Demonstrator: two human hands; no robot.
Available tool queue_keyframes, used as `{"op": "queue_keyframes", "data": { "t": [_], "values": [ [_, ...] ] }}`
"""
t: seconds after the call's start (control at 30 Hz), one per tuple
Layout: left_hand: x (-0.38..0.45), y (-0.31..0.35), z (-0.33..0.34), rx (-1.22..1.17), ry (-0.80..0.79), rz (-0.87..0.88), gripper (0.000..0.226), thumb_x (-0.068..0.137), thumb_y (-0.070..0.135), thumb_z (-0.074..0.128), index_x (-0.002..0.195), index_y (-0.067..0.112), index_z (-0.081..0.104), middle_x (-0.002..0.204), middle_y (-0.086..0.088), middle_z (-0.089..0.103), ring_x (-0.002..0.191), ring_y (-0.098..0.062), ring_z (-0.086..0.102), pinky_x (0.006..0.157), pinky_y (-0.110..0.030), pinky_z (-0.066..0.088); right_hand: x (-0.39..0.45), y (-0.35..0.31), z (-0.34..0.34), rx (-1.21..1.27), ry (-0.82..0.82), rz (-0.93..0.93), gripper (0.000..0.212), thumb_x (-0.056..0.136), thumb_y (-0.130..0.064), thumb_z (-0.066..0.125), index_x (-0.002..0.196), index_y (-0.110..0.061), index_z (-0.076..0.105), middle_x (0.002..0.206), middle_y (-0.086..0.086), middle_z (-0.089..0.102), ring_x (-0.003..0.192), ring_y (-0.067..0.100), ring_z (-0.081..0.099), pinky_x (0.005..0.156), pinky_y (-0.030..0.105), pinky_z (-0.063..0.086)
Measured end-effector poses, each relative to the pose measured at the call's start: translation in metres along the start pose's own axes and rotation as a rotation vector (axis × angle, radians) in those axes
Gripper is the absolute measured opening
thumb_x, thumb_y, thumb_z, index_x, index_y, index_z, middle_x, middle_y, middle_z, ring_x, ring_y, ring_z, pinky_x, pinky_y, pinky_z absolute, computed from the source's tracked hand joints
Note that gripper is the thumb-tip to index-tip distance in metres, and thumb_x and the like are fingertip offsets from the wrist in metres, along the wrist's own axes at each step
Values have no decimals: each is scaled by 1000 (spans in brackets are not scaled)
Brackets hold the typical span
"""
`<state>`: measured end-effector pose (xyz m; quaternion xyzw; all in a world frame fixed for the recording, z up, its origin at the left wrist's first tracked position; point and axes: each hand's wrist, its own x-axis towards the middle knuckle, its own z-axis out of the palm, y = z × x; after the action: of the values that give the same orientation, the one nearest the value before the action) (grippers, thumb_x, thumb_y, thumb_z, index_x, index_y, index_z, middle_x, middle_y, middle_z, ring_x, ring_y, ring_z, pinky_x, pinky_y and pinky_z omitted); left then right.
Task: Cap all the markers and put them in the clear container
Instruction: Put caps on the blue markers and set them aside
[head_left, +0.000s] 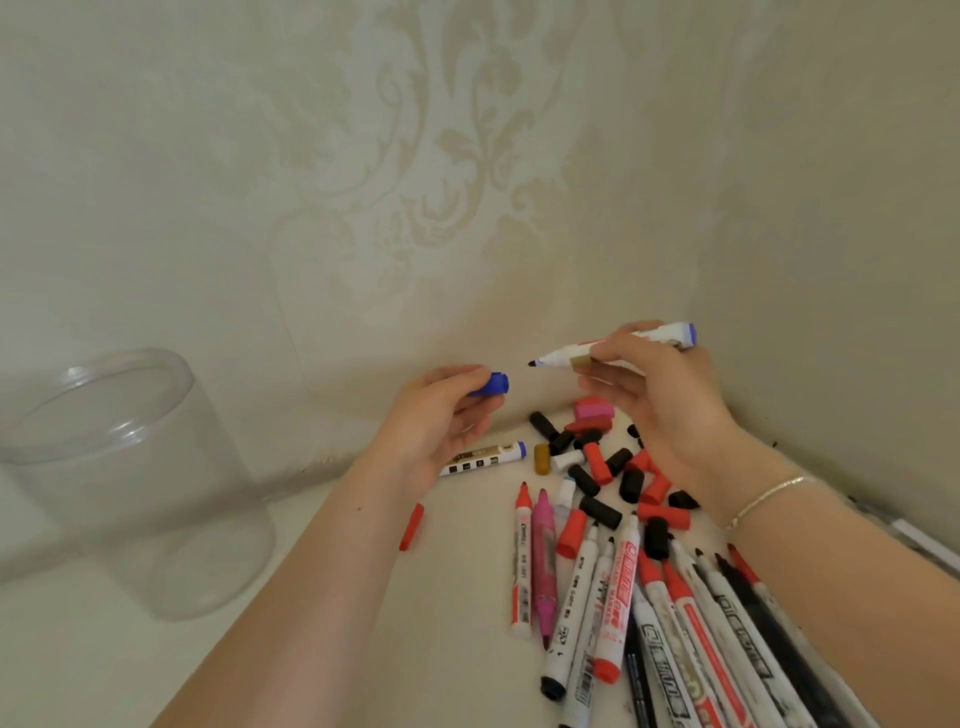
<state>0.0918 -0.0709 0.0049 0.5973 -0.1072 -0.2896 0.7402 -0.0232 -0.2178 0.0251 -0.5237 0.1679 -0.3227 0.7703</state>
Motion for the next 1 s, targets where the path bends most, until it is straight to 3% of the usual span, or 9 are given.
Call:
{"op": "queue_keyframes", "data": {
  "t": [0.13,0.3,0.43,0.6,0.7,0.77,0.83,0.93,1.0],
  "values": [
    [-2,-5,8,-65,-36,-58,11,90,14,64,100,11,66,93,-6,75,78,-13,71,65,-23,52,-4,7,-2,-34,-1,27,11,81,4,59,82,-6,59,87,16,68,77,27,67,69,30,53],
    [-5,-8,13,-127,-47,-97,21,91,12,63,111,5,65,96,-10,74,72,-12,70,60,-23,54,-9,5,0,-51,-3,9,15,82,8,57,83,-6,59,83,16,70,72,25,68,65,28,55],
    [-7,-8,17,-156,-71,-119,21,92,11,62,111,3,66,89,-9,73,68,-11,69,59,-22,54,-10,7,3,-108,-40,56,16,81,8,61,91,-5,60,91,20,71,76,28,69,68,31,57],
    [-9,-8,17,-109,-131,-133,10,92,11,60,96,4,65,78,-7,71,64,-11,67,57,-20,54,-9,9,1,11,-220,245,6,86,-2,56,91,-2,59,97,23,68,90,37,69,79,38,58],
    [-10,-7,13,-78,-160,-154,9,92,9,57,88,4,63,68,-6,68,56,-10,64,48,-18,51,-7,6,-6,52,-324,371,14,87,-6,55,95,4,61,103,24,67,95,35,69,81,36,58],
    [-10,-7,8,22,-179,-130,9,91,10,60,88,4,66,70,-6,68,55,-9,63,47,-18,50,-5,2,-11,-79,-394,399,21,88,-3,58,106,7,62,107,23,69,97,32,69,81,33,58],
    [-9,-8,5,166,-194,-83,13,90,15,63,94,4,69,76,-7,69,56,-7,61,50,-17,50,-5,-5,-12,-391,-425,347,21,86,-5,65,106,-1,69,99,18,72,84,27,72,72,28,60],
    [-9,-7,13,338,-143,-2,20,91,21,63,94,3,70,68,-3,68,50,-4,54,48,-16,47,-7,-10,-7,-903,-452,124,21,79,-24,75,100,-20,74,83,3,74,57,15,62,56,23,53],
    [-9,-3,21,439,-69,90,25,90,27,66,88,2,68,54,2,60,45,-5,50,47,-16,45,-9,-7,-1,-1053,-468,-56,23,77,-34,75,100,-28,75,80,-6,73,63,10,63,63,23,53]
  ]
}}
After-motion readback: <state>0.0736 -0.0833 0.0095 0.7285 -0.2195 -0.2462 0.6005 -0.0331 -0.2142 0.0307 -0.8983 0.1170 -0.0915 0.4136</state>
